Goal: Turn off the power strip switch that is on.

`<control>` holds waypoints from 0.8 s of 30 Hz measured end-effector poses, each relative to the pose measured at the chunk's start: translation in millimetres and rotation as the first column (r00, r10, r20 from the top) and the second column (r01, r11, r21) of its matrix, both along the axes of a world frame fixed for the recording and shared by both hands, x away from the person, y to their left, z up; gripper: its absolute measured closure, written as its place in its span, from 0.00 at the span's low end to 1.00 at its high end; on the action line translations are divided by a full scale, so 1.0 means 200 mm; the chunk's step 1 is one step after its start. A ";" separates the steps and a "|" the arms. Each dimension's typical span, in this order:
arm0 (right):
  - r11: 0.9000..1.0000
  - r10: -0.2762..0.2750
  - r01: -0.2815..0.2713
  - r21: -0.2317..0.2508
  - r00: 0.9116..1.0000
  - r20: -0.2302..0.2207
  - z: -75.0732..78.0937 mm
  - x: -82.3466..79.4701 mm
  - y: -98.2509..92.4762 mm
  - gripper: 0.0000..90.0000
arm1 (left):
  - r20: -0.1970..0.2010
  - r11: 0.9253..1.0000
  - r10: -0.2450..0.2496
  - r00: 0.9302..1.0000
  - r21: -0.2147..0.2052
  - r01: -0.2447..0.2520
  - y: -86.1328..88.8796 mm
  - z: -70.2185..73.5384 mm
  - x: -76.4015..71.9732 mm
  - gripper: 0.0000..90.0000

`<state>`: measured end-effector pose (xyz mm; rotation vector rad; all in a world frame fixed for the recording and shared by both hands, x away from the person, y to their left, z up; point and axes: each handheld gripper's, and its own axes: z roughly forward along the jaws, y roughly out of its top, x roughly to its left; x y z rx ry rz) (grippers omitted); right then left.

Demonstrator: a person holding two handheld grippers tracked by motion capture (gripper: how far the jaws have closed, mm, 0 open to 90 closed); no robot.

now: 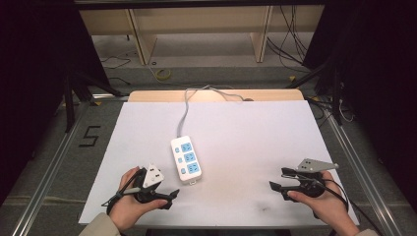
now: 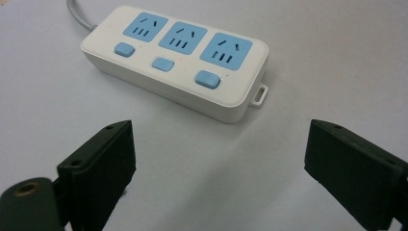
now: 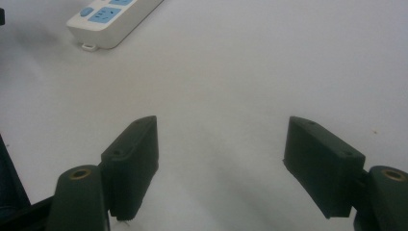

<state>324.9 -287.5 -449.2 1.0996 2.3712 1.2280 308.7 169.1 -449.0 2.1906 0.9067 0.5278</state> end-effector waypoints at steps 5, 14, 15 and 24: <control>1.000 0.011 -0.011 -0.004 1.000 0.005 0.00 0.00 0.01 0.31 | 0.015 1.000 0.004 1.000 -0.012 -0.004 0.01 0.01 -0.01 0.13; 1.000 0.011 -0.011 -0.003 1.000 0.006 0.01 0.00 0.02 0.31 | 0.052 0.999 0.029 0.998 -0.043 -0.026 0.00 0.06 -0.03 0.46; 1.000 0.010 -0.010 -0.003 1.000 0.006 0.00 0.00 0.02 0.31 | 0.053 0.998 0.034 0.998 -0.046 -0.032 -0.01 0.06 -0.03 0.51; 1.000 0.014 -0.014 -0.006 1.000 0.004 0.00 0.00 0.02 0.31 | 0.051 0.996 0.010 0.999 -0.089 -0.005 -0.04 0.11 0.01 0.99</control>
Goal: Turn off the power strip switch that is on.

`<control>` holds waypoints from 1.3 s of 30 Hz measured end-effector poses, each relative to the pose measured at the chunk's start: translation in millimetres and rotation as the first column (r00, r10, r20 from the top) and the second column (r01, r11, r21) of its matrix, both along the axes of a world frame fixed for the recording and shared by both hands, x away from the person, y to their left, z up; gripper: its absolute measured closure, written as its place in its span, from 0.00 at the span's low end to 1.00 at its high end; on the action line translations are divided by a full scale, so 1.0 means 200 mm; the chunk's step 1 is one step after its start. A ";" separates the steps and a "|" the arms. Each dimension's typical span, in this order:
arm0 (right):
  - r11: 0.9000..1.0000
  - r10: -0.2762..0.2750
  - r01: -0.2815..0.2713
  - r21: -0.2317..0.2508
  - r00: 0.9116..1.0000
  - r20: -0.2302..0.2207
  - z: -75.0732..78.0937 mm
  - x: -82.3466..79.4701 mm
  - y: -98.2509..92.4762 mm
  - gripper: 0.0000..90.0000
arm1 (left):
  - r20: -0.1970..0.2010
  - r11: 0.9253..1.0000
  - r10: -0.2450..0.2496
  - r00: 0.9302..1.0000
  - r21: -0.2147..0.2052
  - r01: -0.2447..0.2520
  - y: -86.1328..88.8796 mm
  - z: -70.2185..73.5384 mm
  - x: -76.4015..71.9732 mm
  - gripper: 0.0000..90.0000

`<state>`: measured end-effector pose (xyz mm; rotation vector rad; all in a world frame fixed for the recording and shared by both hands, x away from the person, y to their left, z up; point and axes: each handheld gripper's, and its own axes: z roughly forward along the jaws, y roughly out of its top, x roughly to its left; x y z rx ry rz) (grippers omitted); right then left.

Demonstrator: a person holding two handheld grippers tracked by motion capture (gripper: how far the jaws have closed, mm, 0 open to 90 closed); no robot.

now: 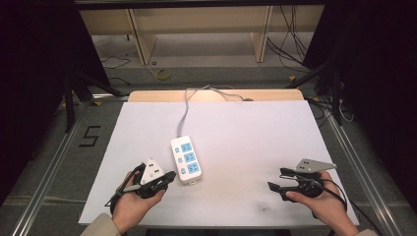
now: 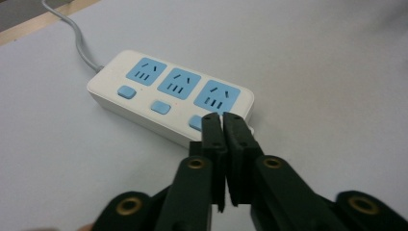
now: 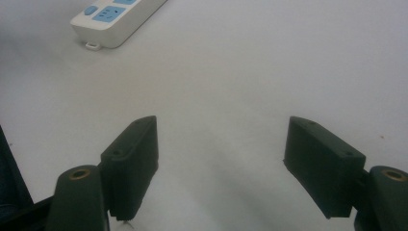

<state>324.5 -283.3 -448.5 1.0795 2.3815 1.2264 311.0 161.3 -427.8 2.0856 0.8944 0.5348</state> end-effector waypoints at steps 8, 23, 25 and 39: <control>1.000 0.001 -0.001 0.000 1.000 -0.006 0.00 0.00 0.00 0.31 | -0.035 1.000 0.018 0.999 0.016 -0.017 -0.02 0.01 0.04 1.00; 1.000 0.006 -0.006 0.000 1.000 -0.005 0.00 0.00 0.01 0.31 | -0.063 0.998 0.042 0.997 0.059 -0.039 -0.05 -0.01 0.16 1.00; 1.000 0.006 -0.006 0.000 1.000 -0.006 0.00 0.00 0.01 0.31 | -0.066 0.997 0.044 0.997 0.067 -0.040 -0.05 -0.01 0.18 1.00; 1.000 0.010 -0.010 -0.005 1.000 -0.004 0.00 0.00 0.01 0.31 | -0.088 0.996 0.054 0.995 0.076 -0.047 -0.06 -0.02 0.25 1.00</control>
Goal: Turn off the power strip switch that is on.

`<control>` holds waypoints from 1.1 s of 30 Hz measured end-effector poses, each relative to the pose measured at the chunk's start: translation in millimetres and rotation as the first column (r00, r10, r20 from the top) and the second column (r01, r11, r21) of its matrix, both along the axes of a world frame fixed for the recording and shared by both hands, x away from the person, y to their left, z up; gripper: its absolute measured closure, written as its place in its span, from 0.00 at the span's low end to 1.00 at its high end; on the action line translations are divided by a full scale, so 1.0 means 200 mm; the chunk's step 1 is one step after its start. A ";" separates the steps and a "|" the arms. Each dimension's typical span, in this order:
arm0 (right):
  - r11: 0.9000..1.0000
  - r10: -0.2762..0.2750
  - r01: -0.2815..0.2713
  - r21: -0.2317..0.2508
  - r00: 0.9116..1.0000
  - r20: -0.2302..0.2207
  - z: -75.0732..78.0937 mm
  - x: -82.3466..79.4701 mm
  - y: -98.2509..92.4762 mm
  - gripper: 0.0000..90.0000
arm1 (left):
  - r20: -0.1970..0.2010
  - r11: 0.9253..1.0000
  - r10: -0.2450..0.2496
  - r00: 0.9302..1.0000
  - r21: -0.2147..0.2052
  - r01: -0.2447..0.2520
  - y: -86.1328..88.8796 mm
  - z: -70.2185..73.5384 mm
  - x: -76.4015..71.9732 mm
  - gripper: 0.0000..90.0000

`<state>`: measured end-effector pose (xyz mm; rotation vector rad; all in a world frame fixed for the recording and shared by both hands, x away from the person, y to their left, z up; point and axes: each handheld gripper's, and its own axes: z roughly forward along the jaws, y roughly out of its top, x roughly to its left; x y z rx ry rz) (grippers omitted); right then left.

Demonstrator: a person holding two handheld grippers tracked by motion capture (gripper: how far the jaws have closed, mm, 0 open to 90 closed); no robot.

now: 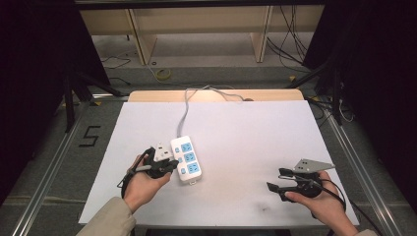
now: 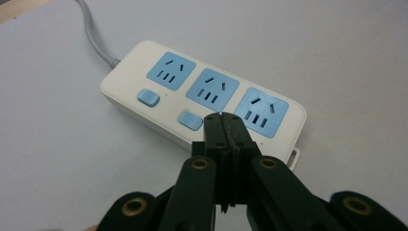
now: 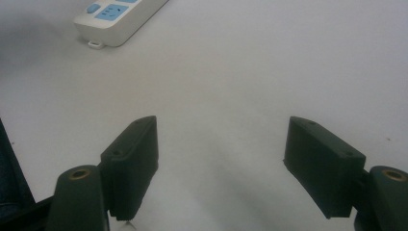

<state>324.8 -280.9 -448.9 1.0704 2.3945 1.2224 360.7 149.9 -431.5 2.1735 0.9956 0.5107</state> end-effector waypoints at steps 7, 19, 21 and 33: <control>1.000 0.001 -0.001 -0.001 1.000 -0.005 0.00 0.00 0.00 0.31 | -0.014 1.000 0.018 1.000 -0.002 -0.018 -0.01 0.00 0.05 1.00; 1.000 -0.002 0.002 -0.002 1.000 -0.004 0.00 0.00 0.00 0.31 | -0.034 0.999 0.038 0.999 0.014 -0.037 -0.02 0.00 0.12 1.00; 1.000 -0.003 0.003 -0.002 1.000 -0.004 0.00 0.00 0.00 0.31 | -0.034 0.999 0.046 0.998 0.013 -0.046 -0.02 0.00 0.13 1.00; 1.000 -0.002 0.002 -0.003 1.000 -0.007 -0.01 0.00 0.01 0.31 | -0.068 0.998 0.053 0.996 0.024 -0.052 -0.04 -0.02 0.19 1.00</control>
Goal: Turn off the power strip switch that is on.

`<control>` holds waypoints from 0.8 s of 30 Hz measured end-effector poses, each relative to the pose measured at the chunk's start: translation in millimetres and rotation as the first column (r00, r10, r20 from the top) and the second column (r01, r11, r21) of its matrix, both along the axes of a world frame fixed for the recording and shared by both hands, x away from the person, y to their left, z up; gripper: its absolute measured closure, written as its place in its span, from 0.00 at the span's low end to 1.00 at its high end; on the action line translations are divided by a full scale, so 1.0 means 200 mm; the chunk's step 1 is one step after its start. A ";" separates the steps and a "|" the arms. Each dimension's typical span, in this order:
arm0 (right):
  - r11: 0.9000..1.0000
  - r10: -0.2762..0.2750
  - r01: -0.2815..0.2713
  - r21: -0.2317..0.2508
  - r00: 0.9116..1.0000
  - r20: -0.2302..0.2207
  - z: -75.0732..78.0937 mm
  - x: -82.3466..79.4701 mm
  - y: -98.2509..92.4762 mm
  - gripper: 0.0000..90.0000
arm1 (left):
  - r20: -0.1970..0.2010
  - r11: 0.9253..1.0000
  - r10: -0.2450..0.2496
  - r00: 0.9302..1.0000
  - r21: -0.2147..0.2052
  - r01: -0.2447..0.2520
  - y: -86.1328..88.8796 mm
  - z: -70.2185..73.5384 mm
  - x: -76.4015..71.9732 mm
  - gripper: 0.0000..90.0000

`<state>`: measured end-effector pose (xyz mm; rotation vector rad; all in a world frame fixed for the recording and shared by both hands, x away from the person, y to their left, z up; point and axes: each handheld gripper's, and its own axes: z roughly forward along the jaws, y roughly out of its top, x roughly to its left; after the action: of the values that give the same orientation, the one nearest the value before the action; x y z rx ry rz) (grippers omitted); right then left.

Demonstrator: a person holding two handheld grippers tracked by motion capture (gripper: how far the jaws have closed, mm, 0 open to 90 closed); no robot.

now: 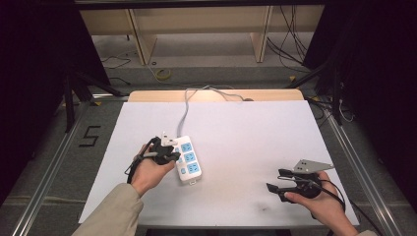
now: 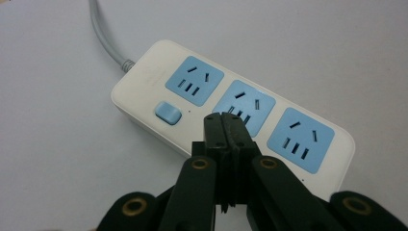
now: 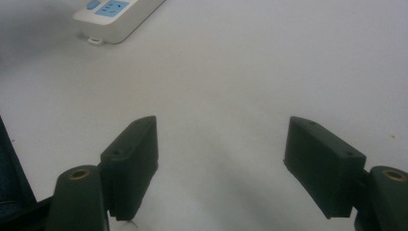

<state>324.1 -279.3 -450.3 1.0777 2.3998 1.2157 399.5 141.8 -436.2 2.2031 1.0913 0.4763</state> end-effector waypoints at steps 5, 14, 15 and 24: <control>1.000 0.000 0.000 -0.001 1.000 -0.001 0.00 0.00 0.00 0.31 | -0.007 1.000 -0.002 1.000 0.005 0.002 -0.01 0.00 0.02 1.00; 1.000 0.000 0.000 0.000 1.000 0.000 0.00 0.00 0.00 0.31 | -0.027 1.000 -0.005 1.000 0.021 0.006 -0.03 -0.01 0.04 1.00; 1.000 0.000 0.000 0.000 1.000 0.000 0.00 0.00 0.00 0.31 | -0.028 1.000 -0.005 1.000 0.021 0.005 -0.03 -0.01 0.04 1.00; 1.000 0.004 -0.004 -0.004 1.000 0.002 0.00 0.00 0.00 0.31 | -0.038 0.999 -0.008 0.999 0.043 0.009 -0.04 -0.02 0.05 1.00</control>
<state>323.8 -278.9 -450.3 1.0706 2.4032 1.2128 409.7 132.8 -440.4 2.2620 1.1006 0.4596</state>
